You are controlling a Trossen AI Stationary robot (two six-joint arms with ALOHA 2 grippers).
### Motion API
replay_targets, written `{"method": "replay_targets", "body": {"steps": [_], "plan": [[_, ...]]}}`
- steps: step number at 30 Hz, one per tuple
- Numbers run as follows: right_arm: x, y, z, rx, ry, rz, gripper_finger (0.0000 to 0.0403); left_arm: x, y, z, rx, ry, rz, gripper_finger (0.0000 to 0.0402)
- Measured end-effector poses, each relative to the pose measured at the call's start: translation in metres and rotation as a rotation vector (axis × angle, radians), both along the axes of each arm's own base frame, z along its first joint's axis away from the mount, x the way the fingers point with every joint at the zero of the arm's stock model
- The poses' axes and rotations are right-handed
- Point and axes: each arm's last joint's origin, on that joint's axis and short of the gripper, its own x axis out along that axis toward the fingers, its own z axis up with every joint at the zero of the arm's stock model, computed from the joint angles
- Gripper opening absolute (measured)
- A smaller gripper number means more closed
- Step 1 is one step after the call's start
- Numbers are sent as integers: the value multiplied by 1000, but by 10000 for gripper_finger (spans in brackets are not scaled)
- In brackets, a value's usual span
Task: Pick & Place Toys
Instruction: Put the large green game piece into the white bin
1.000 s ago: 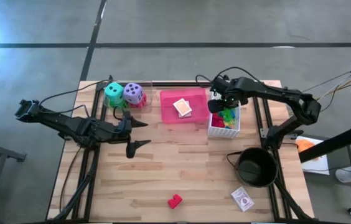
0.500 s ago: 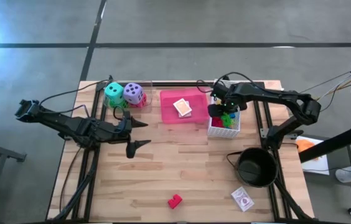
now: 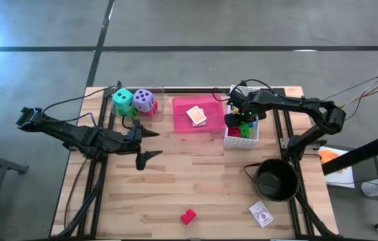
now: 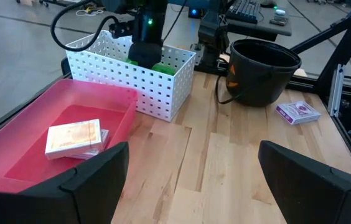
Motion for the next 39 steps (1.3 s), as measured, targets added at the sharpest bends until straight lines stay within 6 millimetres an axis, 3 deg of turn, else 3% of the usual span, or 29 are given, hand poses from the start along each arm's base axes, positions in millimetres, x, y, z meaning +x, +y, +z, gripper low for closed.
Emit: {"method": "replay_targets", "body": {"steps": [11, 19, 26, 34, 39], "plan": [[0, 0, 0, -5, 6, 26, 165, 0, 0, 0, 0, 0, 0, 360], [0, 0, 1, -2, 3, 49, 266, -1, 0, -3, 8, 31, 0, 360], [1, 1, 1, 15, -6, 70, 329, -1, 0, -3, 8, 36, 1, 360], [-2, 3, 3, 25, 4, 78, 360, -1, 0, -3, 7, 36, 1, 360], [-9, 9, 17, 11, -19, 85, 361, -1, 0, -3, 7, 35, 1, 360]]}}
